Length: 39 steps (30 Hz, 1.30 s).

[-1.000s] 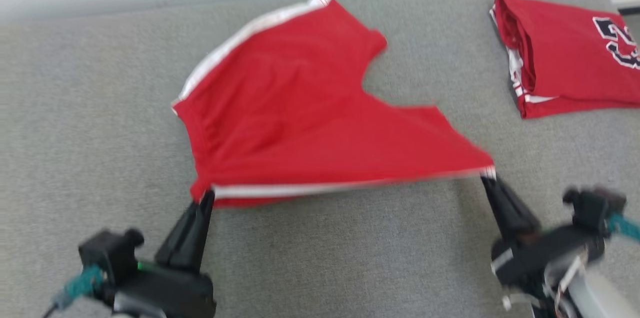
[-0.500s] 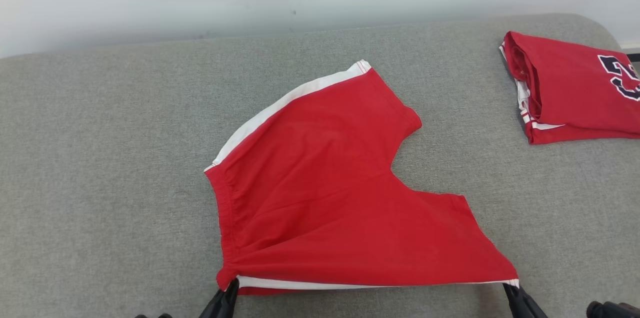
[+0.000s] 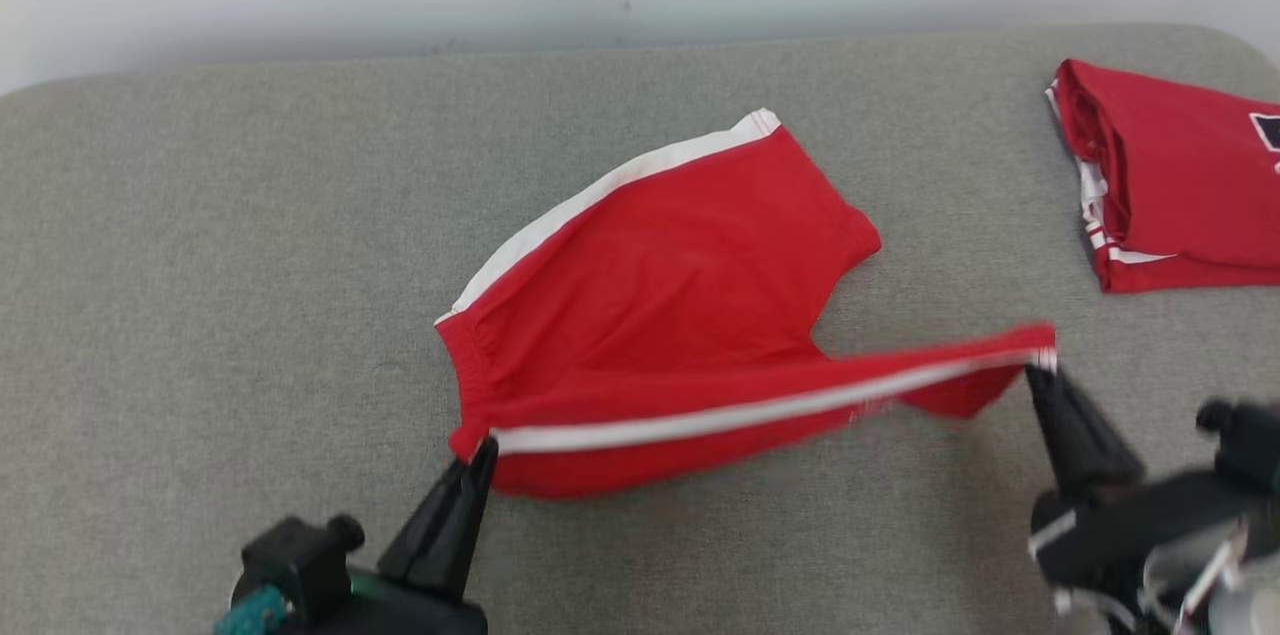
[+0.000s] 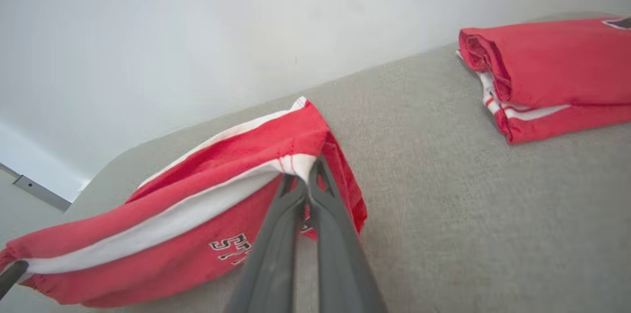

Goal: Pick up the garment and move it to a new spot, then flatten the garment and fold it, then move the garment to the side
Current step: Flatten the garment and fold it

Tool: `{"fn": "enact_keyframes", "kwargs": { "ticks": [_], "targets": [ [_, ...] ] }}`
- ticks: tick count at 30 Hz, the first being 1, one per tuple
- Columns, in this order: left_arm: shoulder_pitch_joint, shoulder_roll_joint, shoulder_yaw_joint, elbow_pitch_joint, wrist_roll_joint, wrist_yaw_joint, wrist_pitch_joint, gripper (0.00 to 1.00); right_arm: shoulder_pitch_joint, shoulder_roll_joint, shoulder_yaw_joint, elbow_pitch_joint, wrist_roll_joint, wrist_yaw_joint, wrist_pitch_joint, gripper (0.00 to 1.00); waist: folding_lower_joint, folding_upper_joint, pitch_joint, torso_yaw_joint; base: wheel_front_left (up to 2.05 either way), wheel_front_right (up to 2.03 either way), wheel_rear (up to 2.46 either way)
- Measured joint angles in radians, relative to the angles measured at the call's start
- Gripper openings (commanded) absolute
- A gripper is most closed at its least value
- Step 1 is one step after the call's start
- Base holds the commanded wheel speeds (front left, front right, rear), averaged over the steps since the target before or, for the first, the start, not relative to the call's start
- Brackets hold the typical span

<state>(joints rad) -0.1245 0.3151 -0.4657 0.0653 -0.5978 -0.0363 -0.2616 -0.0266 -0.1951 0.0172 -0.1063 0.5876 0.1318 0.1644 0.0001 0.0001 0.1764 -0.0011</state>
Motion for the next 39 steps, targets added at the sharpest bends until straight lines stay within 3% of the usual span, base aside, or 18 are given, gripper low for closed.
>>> {"fn": "enact_keyframes", "kwargs": {
  "ticks": [9,16,17,27,28,29,30,31,39],
  "targets": [
    [-0.221,-0.051,0.01,0.106,-0.007,-0.035,0.003,0.0,-0.418,-0.039,0.025,0.252,-0.01,0.0,0.041,0.0,0.0001,0.0,0.062,0.048,0.0,0.0,0.0],
    [-0.375,-0.105,0.004,0.244,-0.022,-0.063,0.003,0.0,-0.683,-0.017,0.014,0.522,-0.04,0.0,0.062,0.0,0.0002,0.0001,0.12,0.092,0.0,0.0,0.0],
    [-0.418,-0.12,-0.002,0.294,-0.026,-0.071,0.003,0.0,-0.755,-0.015,0.017,0.612,-0.067,0.0,0.053,0.0,0.0002,0.0001,0.138,0.109,0.0,0.0,0.0],
    [-0.568,-0.179,0.014,0.447,-0.028,-0.088,0.0,0.0,-1.025,0.016,0.022,0.981,-0.164,0.0,-0.046,0.0,0.0003,0.0002,0.232,0.171,0.0,0.0,0.0],
    [-0.574,-0.183,0.012,0.456,-0.026,-0.089,0.0,0.0,-1.039,0.019,0.024,1.008,-0.171,0.0,-0.058,0.07,0.0003,0.0002,0.239,0.176,0.0,0.0,0.0],
    [-0.576,-0.186,0.011,0.463,-0.023,-0.089,0.0,0.25,-1.05,0.022,0.029,1.029,-0.177,0.0,-0.071,0.89,0.0003,0.0002,0.244,0.181,0.0,0.0,0.0],
    [-0.578,-0.188,0.011,0.47,-0.017,-0.093,0.0,0.49,-1.061,0.026,0.034,1.047,-0.182,0.0,-0.085,1.0,0.0003,0.0001,0.248,0.185,0.0,0.0,0.0],
    [-0.578,-0.189,0.011,0.475,-0.014,-0.093,0.0,1.0,-1.072,0.031,0.038,1.064,-0.182,0.0,-0.095,1.0,0.0003,0.0001,0.251,0.188,0.0,0.0,0.0],
    [-0.551,-0.193,0.039,0.458,0.011,-0.095,0.0,1.0,-1.056,0.003,0.114,1.123,-0.138,0.0,-0.153,1.0,0.0,0.0001,0.212,0.182,0.0,0.0,0.0]
  ]
}}
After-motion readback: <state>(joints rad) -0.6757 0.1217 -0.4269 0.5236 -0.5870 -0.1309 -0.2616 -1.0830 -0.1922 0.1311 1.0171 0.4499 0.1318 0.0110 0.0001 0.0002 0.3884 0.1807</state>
